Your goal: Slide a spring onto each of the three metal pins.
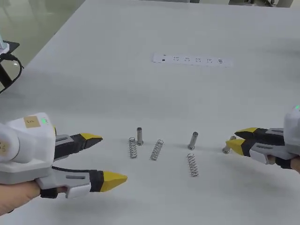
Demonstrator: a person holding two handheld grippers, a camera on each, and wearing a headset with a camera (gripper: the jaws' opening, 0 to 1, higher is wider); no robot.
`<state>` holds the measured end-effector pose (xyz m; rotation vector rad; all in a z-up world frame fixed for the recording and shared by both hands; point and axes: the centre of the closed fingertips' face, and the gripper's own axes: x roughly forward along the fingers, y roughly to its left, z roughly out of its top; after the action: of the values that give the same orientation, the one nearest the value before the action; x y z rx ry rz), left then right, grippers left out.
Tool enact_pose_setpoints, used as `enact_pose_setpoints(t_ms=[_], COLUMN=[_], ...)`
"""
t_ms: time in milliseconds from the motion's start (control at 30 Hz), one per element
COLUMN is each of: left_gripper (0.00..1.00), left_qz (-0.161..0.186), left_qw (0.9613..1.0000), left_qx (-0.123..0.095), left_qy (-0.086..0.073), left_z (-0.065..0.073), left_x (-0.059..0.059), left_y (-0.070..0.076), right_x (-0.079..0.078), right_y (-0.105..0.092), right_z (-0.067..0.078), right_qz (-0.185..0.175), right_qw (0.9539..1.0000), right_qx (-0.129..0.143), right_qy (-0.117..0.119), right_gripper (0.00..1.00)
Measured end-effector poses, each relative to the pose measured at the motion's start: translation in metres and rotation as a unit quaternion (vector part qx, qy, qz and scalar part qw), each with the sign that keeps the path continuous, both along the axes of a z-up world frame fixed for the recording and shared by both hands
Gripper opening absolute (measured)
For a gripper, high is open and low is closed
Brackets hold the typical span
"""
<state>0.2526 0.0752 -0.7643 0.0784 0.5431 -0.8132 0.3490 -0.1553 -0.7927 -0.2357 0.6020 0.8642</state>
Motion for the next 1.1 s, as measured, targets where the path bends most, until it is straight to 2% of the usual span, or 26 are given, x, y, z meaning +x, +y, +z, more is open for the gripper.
enact_pose_setpoints(t_ms=[233, 500, 667, 867, 1100], left_gripper=[0.63, 0.63, 0.62, 0.63, 0.63], left_qz=[0.001, 0.001, 0.001, 0.003, 0.005], left_qw=[1.0000, 1.0000, 1.0000, 0.9999, 0.9999], left_qx=[-0.005, -0.008, -0.007, -0.009, -0.011], left_qy=[0.000, -0.004, -0.004, -0.006, -0.009], left_z=[0.000, 0.003, 0.003, 0.005, 0.006], left_x=[0.000, 0.003, 0.004, 0.005, 0.006], left_y=[-0.002, -0.003, -0.002, -0.001, -0.001], right_x=[-0.003, -0.004, -0.007, -0.007, -0.010], right_y=[0.000, 0.001, -0.002, -0.010, -0.010], right_z=[0.000, 0.009, 0.011, 0.011, 0.017], right_qz=[0.004, -0.001, 0.001, -0.004, 0.001], right_qw=[1.0000, 0.9999, 0.9999, 0.9999, 0.9998], right_qx=[0.002, 0.017, 0.015, 0.015, 0.018], right_qy=[0.003, -0.001, -0.004, -0.005, -0.009], right_gripper=[0.30, 0.35, 0.39, 0.42, 0.45])
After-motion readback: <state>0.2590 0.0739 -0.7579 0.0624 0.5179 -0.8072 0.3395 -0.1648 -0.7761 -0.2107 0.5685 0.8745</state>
